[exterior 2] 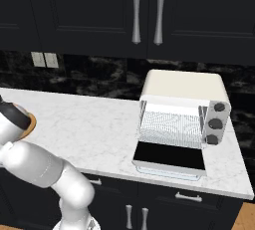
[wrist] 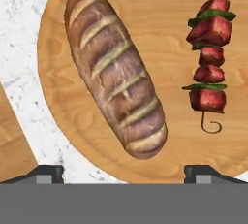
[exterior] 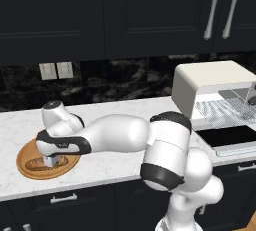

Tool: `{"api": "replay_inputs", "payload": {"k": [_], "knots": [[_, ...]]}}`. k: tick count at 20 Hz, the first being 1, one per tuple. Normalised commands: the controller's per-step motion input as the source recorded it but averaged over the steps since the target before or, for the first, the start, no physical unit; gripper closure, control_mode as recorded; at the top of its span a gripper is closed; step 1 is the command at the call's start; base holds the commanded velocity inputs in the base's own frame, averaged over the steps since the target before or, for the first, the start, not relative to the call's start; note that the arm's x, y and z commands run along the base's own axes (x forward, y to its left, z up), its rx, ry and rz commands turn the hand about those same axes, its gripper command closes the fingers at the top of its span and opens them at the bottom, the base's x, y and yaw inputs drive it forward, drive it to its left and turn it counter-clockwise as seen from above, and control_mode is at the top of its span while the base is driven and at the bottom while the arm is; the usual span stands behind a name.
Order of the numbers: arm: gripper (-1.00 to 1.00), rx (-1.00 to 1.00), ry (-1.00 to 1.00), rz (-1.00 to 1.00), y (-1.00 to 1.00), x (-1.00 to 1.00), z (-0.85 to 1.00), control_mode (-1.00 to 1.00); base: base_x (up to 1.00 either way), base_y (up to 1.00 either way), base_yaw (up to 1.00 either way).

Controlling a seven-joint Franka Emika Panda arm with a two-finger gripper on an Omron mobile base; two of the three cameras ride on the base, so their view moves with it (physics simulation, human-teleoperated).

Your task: Pick up the kebab skewer and baguette bread, and place them inside the toaster oven. Close the toaster oven door and start by setting the timer.

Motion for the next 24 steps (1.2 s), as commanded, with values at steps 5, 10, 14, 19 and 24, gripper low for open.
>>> {"api": "replay_inputs", "payload": {"k": [5, 10, 14, 19, 24], "knots": [[-1.00, 0.00, 0.00, 0.00, 0.05, 0.23, -0.48, -1.00, 0.00, 0.00, 0.00], [-1.00, 0.00, 0.00, 0.00, 0.34, 0.13, -0.24, -1.00, 0.00, 0.00, 0.00], [-1.00, 0.00, 0.00, 0.00, 0.33, 0.01, -0.26, -1.00, 0.00, 0.00, 0.00], [1.00, 0.00, 0.00, 0.00, 0.11, 0.01, -0.29, -1.00, 0.00, 0.00, 0.00], [1.00, 0.00, 0.00, 0.00, 0.00, -0.26, -0.20, -1.00, 0.00, 0.00, 0.00]]}}
